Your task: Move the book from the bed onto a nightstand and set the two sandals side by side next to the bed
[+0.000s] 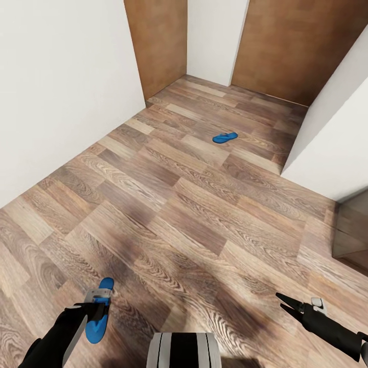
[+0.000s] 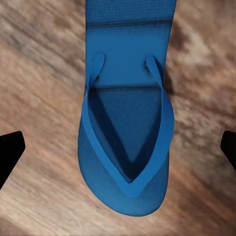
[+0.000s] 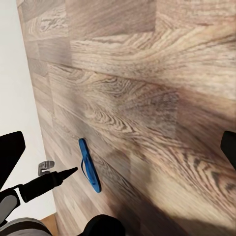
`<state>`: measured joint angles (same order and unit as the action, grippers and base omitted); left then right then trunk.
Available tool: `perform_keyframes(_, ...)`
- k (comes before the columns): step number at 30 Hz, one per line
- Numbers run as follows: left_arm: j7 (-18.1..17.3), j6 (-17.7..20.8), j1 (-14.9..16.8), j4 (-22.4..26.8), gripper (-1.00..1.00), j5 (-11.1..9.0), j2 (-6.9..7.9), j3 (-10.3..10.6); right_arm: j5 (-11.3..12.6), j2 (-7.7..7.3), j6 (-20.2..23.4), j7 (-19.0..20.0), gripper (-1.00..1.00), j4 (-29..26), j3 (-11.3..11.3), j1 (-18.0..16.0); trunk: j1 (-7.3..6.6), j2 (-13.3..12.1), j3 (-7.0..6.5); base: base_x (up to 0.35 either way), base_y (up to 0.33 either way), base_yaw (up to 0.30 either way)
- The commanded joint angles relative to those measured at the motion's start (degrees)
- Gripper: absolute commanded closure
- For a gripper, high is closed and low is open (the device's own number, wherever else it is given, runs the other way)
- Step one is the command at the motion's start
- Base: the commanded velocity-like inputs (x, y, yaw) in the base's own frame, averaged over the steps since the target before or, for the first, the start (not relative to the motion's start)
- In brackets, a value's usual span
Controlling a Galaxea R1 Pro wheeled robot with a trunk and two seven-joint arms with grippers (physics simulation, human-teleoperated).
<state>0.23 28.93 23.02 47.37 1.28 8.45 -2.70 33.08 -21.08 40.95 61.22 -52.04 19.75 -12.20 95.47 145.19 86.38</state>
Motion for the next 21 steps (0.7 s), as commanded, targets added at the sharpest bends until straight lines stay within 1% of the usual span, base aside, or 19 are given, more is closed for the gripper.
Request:
perform_keyframes(1, 0.03, 0.27, 0.00, 0.09, -1.00, 0.12, -0.01, -0.02, 0.23, -0.01, 0.36, 0.04, -1.00, 0.01, 0.02, -0.02, -0.01, 0.01, 0.03, 0.002, 0.001, 0.000)
perform_keyframes(2, 0.03, 0.26, 0.00, 0.09, -1.00, 0.12, -0.01, -0.02, 0.23, -0.01, 0.36, 0.04, -1.00, 0.01, 0.02, -0.02, -0.01, 0.01, 0.03, 0.001, 0.001, 0.000)
perform_keyframes(10, 0.73, 0.26, 0.00, 0.09, -1.00, 0.04, -0.01, -0.02, 0.23, -0.01, 0.36, 0.04, -1.00, 0.01, 0.02, -0.02, 0.20, 0.12, 1.81, 0.000, 0.000, 0.000)
perform_keyframes(21, 0.82, 0.27, 0.00, 0.09, -1.00, 0.03, -0.01, -0.02, 0.23, -0.01, 0.36, 0.04, -1.00, 0.01, 0.02, -0.02, 0.48, 0.27, 4.24, 0.000, 0.000, 0.000)
